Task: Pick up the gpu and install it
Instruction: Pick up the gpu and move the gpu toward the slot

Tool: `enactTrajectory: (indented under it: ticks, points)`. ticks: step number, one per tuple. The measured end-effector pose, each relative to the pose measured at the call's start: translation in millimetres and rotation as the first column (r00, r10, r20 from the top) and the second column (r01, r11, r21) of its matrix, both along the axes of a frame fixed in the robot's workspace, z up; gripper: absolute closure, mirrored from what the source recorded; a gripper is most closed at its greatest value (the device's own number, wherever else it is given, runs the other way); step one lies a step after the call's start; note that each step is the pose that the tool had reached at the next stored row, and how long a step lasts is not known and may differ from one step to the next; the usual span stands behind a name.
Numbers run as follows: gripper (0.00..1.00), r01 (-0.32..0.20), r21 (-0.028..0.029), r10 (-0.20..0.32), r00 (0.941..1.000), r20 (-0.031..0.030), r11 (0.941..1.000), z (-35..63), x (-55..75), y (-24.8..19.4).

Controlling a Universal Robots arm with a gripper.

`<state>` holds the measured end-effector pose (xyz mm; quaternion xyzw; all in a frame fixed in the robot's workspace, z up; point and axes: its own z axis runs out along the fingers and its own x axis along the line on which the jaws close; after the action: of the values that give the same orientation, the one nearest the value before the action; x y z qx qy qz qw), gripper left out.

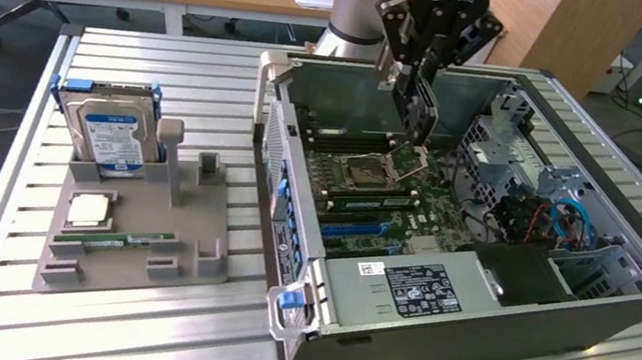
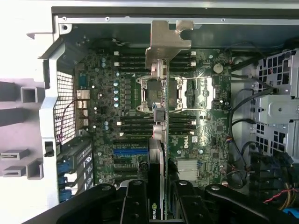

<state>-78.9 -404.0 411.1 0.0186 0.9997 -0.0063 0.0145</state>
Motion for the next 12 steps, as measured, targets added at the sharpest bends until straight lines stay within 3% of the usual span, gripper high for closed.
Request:
enactTrajectory:
  ticks: [12]
  points:
    - [0.74,0.000,0.0000,0.000,1.0000,0.0000,1.0000,0.0,7.0,1.9]
